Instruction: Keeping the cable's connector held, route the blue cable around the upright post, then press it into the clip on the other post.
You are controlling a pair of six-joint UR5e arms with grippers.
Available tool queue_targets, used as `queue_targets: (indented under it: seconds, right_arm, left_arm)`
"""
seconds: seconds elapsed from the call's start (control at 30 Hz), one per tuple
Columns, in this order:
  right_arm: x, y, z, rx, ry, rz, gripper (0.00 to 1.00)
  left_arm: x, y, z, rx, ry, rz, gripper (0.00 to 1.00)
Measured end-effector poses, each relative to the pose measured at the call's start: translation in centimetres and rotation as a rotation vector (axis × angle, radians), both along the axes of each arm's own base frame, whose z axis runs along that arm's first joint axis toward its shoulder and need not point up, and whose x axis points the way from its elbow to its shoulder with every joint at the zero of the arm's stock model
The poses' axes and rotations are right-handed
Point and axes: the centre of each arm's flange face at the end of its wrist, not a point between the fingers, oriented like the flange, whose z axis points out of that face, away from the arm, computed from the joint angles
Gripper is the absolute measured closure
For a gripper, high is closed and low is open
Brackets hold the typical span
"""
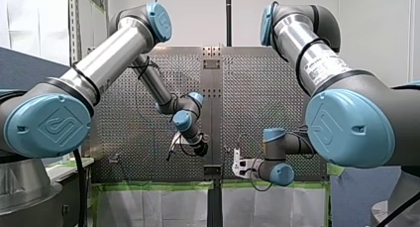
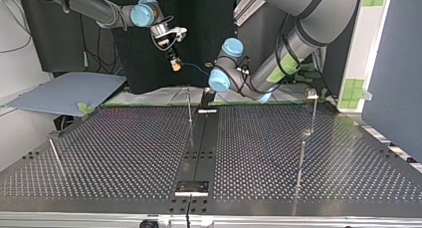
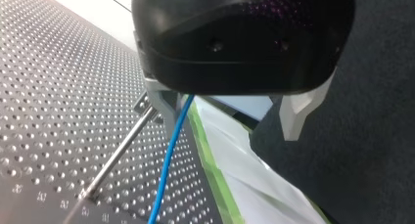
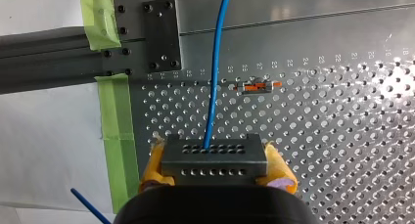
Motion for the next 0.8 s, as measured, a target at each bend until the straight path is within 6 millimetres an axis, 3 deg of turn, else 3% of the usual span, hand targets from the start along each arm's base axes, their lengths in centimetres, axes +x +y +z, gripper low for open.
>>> queue_targets:
  seconds: [0.8]
  right_arm:
    - [0.2, -0.2, -0.1, 0.027, 0.021, -0.003, 1.00]
  left_arm:
    - [-2.2, -2.7, 0.0, -0.081, 0.043, -0.037, 0.00]
